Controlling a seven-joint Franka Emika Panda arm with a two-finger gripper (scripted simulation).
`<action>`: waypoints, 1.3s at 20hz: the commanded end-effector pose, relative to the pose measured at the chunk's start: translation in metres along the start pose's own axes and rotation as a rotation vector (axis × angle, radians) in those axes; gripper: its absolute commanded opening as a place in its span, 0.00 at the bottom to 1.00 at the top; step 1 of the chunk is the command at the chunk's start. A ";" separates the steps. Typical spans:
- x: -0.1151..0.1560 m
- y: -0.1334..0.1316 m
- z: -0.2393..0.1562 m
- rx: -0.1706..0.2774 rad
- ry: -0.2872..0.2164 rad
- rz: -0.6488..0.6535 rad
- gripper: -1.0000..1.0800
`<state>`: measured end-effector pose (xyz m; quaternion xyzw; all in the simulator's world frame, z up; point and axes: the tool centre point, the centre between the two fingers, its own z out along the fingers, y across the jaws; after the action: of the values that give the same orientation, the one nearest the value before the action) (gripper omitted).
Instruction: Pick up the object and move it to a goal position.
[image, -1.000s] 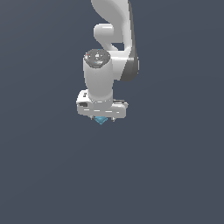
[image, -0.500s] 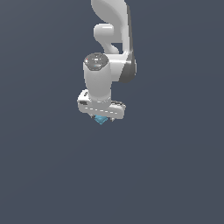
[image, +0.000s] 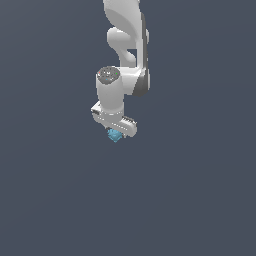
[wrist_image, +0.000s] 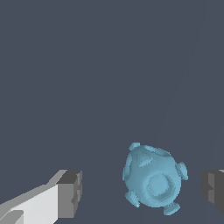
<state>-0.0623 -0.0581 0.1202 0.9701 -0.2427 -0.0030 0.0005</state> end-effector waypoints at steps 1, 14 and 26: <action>-0.010 0.009 0.009 0.002 0.001 0.074 0.96; -0.037 0.032 0.031 0.003 0.005 0.268 0.96; -0.038 0.033 0.054 0.003 0.005 0.270 0.96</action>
<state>-0.1109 -0.0692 0.0731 0.9289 -0.3704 0.0002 0.0000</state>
